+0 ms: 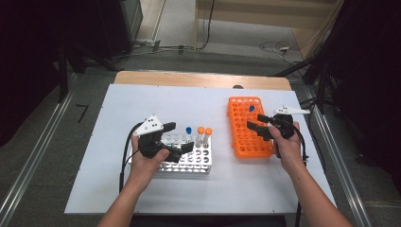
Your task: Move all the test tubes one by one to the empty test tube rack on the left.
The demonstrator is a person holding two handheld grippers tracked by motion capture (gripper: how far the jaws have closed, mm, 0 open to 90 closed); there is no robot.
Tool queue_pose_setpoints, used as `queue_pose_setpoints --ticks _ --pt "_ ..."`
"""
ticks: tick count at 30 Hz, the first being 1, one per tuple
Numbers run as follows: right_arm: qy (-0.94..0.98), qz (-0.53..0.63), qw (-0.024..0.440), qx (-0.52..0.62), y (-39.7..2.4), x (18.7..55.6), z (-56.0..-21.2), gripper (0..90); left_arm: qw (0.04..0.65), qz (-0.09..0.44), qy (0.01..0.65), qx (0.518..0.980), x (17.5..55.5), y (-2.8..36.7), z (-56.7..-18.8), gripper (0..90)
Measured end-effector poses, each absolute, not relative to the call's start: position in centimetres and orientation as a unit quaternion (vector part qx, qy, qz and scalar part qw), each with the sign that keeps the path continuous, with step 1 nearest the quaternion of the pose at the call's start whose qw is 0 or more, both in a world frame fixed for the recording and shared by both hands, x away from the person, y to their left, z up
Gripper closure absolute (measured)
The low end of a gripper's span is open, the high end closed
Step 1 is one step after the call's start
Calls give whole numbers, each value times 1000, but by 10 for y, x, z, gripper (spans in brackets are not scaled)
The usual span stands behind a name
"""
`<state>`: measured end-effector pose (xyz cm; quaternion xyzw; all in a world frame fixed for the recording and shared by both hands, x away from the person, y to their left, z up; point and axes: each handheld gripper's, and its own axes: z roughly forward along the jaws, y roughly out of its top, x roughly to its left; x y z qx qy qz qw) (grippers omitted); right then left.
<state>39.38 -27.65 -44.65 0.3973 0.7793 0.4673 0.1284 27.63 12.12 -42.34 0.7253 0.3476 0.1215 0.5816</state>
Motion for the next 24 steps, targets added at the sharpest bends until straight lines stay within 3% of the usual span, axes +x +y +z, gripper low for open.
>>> queue_pose_setpoints --ticks 18,24 --pt "800 416 131 413 -257 427 -456 543 581 121 351 724 277 122 -423 0" --pt "808 395 149 410 -248 427 -456 663 579 121 351 726 277 122 -424 0"
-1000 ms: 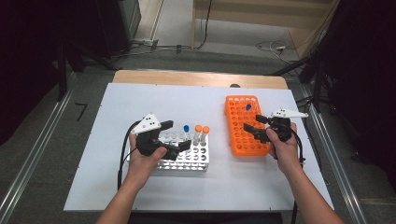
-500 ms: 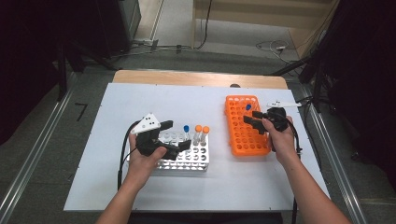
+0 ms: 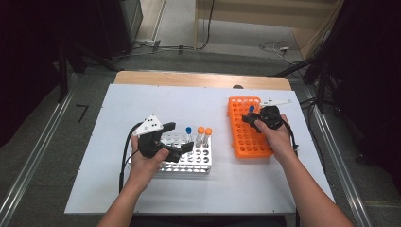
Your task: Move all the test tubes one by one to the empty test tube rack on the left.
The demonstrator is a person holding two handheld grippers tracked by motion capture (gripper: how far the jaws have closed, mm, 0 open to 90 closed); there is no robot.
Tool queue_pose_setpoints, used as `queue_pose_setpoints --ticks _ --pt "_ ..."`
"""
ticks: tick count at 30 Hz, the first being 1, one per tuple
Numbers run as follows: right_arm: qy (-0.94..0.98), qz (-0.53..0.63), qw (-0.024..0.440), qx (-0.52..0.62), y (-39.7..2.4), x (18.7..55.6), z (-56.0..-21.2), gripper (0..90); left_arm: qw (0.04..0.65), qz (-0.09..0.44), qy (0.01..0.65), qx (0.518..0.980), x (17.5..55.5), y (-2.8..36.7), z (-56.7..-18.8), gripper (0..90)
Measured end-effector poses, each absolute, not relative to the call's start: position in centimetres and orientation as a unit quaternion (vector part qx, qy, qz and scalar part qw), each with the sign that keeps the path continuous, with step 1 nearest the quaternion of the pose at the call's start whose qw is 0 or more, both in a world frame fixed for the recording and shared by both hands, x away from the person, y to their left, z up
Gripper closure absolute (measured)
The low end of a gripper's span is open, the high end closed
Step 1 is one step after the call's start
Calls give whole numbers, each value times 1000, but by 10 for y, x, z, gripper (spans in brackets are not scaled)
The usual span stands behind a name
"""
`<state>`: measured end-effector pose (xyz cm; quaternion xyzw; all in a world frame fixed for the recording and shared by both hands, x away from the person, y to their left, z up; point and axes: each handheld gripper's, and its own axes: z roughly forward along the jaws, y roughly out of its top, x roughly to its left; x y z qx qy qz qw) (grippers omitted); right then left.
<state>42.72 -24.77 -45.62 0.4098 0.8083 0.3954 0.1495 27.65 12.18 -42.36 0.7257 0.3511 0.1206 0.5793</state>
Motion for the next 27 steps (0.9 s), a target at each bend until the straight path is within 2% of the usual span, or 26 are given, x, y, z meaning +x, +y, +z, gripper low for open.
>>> queue_pose_setpoints --ticks 5,13,27 --pt "814 391 146 405 -246 428 -457 734 579 121 351 726 276 121 -424 0" --pt "808 402 149 405 -248 425 -453 743 578 123 351 726 275 119 -422 0" --pt "794 452 157 375 -264 392 -417 746 582 124 342 728 272 115 -417 0"
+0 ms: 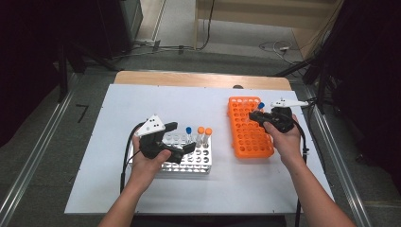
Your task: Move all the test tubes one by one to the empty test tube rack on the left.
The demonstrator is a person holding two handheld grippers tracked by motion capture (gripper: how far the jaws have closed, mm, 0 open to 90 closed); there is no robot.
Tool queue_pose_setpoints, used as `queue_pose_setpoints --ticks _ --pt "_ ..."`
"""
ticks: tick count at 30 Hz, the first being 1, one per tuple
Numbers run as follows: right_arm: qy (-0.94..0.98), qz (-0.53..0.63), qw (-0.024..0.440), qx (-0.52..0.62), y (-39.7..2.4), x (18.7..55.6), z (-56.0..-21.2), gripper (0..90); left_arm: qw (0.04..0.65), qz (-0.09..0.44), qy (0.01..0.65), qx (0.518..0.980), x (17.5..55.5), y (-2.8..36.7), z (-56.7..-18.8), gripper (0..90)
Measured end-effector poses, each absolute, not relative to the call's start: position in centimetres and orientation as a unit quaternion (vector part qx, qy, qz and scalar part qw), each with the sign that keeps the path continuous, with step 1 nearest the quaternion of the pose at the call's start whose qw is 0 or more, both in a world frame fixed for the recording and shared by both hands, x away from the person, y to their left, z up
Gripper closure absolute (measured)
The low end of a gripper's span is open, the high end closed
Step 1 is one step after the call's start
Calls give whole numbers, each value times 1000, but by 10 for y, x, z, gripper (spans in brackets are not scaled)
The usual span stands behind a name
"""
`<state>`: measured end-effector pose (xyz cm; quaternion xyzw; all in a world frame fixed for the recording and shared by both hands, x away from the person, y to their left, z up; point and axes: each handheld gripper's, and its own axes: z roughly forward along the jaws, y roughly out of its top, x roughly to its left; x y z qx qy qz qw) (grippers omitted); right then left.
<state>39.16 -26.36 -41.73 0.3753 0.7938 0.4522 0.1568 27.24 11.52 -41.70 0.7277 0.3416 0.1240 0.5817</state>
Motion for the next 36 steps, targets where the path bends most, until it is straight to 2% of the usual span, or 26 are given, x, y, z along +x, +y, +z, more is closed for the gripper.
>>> queue_pose_setpoints --ticks 12,23,30,36 --pt "806 479 135 319 -257 346 -406 746 587 122 328 730 267 106 -410 3" --pt "818 495 91 277 -249 309 -405 745 591 113 311 736 263 96 -405 4" --pt "833 497 64 234 -232 294 -402 745 586 122 304 741 258 83 -402 139" --pt "842 496 44 208 -215 285 -402 745 605 99 269 743 254 75 -397 350"
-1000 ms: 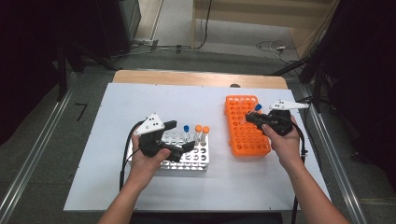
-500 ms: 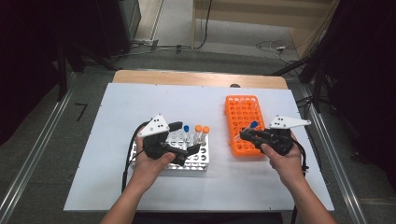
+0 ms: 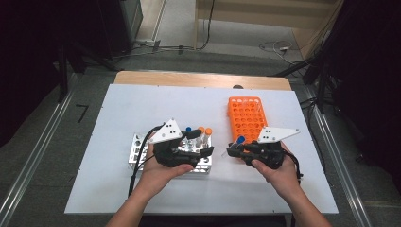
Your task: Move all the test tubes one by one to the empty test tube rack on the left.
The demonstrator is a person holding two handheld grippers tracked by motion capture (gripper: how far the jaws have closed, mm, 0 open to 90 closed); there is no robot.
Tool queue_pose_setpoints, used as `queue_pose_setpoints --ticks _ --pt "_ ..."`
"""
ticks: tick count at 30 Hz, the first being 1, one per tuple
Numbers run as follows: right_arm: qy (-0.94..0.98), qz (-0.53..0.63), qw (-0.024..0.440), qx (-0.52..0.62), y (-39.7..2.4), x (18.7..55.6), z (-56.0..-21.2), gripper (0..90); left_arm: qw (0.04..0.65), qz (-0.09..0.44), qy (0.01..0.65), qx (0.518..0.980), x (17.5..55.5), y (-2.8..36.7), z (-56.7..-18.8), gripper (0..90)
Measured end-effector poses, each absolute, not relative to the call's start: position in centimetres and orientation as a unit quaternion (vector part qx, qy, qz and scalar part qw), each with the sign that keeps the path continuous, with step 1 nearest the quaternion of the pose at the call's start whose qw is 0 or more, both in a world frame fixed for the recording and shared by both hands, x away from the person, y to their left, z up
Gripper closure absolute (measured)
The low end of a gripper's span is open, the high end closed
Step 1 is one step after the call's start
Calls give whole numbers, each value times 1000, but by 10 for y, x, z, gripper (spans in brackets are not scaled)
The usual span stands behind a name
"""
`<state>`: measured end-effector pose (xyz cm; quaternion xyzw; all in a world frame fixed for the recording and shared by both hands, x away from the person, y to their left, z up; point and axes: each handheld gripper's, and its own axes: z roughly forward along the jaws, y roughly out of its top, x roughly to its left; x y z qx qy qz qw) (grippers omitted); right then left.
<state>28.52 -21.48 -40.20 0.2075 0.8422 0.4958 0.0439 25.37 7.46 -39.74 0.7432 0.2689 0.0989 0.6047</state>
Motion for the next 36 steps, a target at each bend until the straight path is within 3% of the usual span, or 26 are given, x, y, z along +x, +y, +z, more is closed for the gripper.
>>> queue_pose_setpoints --ticks 6,20,36 --pt "850 490 28 189 -201 278 -403 745 614 78 236 749 252 64 -395 500" --pt "859 486 11 162 -182 268 -405 745 612 37 202 764 252 44 -397 697" --pt "856 489 -12 166 -183 272 -409 730 602 81 196 769 250 44 -397 763"
